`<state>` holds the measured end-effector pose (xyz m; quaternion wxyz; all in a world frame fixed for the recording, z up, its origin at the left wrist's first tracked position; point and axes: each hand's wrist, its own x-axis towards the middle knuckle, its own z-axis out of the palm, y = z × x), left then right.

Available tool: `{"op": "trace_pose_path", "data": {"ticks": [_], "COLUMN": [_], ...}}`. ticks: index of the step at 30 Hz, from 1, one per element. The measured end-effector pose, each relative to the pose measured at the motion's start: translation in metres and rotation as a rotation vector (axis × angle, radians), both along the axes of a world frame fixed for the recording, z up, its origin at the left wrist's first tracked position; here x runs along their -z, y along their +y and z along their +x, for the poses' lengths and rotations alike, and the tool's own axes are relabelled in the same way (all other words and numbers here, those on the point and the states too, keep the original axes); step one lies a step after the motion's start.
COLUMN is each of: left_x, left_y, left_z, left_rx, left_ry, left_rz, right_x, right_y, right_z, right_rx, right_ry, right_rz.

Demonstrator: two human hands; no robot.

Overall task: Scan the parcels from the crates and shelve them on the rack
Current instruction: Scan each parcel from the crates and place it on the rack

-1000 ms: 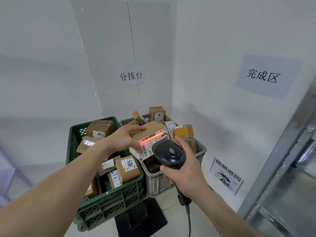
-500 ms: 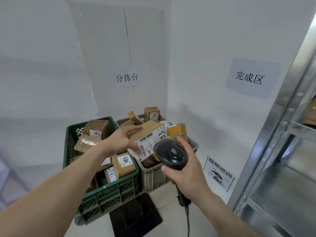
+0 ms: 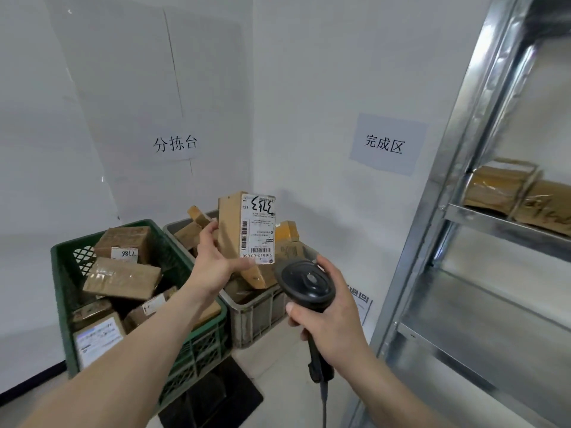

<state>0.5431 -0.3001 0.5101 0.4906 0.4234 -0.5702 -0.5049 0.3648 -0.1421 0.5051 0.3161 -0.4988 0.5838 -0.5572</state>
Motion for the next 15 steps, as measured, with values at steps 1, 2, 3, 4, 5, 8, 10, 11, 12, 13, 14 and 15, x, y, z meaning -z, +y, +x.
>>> {"op": "trace_pose_path", "data": {"ticks": [1,2,3,4,5,8,10,11,12,13,14,15], "left_x": [0.0,0.001,0.001,0.001,0.001,0.001,0.002,0.003,0.004,0.004,0.004,0.003], "left_y": [0.003,0.004,0.006,0.008,0.009,0.013,0.017,0.02,0.022,0.024,0.026,0.028], "left_z": [-0.003,-0.005,-0.007,-0.011,-0.014,-0.026,-0.035,-0.041,-0.047,-0.053,-0.059,-0.065], "left_rx": [0.004,0.01,0.02,0.038,0.054,0.095,0.119,0.131,0.144,0.156,0.169,0.186], "left_ry": [-0.006,-0.017,-0.028,-0.04,-0.051,-0.072,-0.085,-0.088,-0.085,-0.081,-0.077,-0.076], "left_rz": [-0.001,-0.005,-0.009,-0.018,-0.023,-0.034,-0.04,-0.048,-0.056,-0.058,-0.06,-0.058], "right_x": [0.001,0.001,0.001,0.0,-0.001,0.0,0.0,0.0,0.0,0.0,-0.001,0.0], "right_y": [0.004,0.008,0.012,0.016,0.02,0.029,0.035,0.039,0.042,0.046,0.049,0.051], "right_z": [0.0,0.0,0.001,0.001,0.002,-0.001,-0.003,-0.006,-0.009,-0.011,-0.015,-0.019], "right_rx": [0.004,0.005,0.008,0.014,0.026,0.086,0.124,0.142,0.161,0.181,0.198,0.214], "right_ry": [-0.011,-0.025,-0.041,-0.054,-0.063,-0.084,-0.102,-0.109,-0.116,-0.123,-0.125,-0.128], "right_rz": [0.008,0.016,0.024,0.029,0.033,0.028,0.025,0.02,0.015,0.009,0.0,-0.008]}}
